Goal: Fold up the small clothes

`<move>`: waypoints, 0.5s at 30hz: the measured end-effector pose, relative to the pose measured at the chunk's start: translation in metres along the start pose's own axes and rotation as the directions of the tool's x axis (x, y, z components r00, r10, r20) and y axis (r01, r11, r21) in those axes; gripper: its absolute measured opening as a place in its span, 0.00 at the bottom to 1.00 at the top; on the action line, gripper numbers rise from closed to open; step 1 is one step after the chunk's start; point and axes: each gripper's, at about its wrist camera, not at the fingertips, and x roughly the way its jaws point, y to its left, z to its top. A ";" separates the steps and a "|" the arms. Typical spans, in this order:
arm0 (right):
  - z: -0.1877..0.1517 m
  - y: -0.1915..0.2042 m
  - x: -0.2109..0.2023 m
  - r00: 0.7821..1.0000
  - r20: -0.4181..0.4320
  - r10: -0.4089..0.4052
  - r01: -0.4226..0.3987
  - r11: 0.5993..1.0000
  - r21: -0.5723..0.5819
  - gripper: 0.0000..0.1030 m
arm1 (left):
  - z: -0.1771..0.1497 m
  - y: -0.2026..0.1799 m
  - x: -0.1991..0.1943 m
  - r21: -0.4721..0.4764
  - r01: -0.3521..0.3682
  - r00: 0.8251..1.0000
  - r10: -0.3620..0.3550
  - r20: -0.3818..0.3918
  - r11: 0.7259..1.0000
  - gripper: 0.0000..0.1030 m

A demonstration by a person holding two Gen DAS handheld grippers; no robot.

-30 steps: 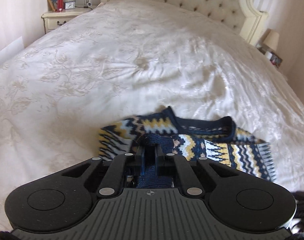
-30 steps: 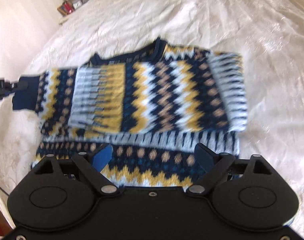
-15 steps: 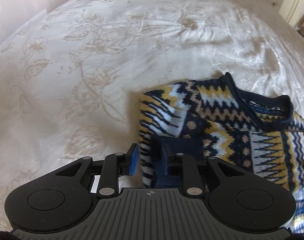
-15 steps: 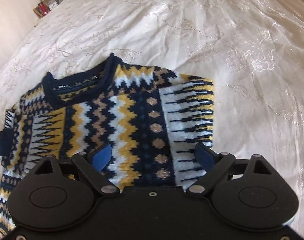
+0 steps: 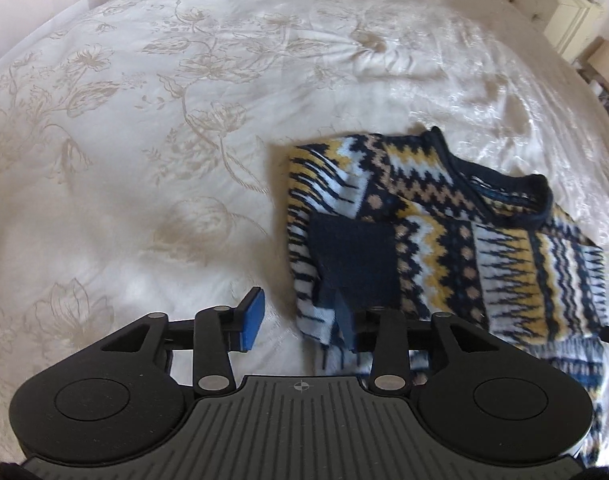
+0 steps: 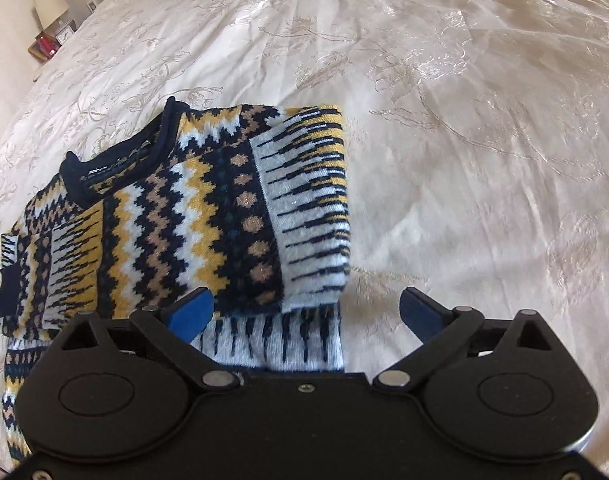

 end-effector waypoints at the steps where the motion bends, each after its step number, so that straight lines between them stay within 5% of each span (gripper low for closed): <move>1: -0.005 0.000 -0.006 1.000 0.003 0.003 -0.003 1.000 0.002 0.97 | -0.006 -0.004 -0.005 0.012 0.008 1.000 -0.008 0.006 1.000 0.44; 15: -0.087 0.012 -0.056 0.999 -0.027 0.036 -0.036 0.999 0.005 0.99 | -0.091 -0.026 -0.043 0.123 0.076 0.996 -0.071 -0.045 0.990 0.61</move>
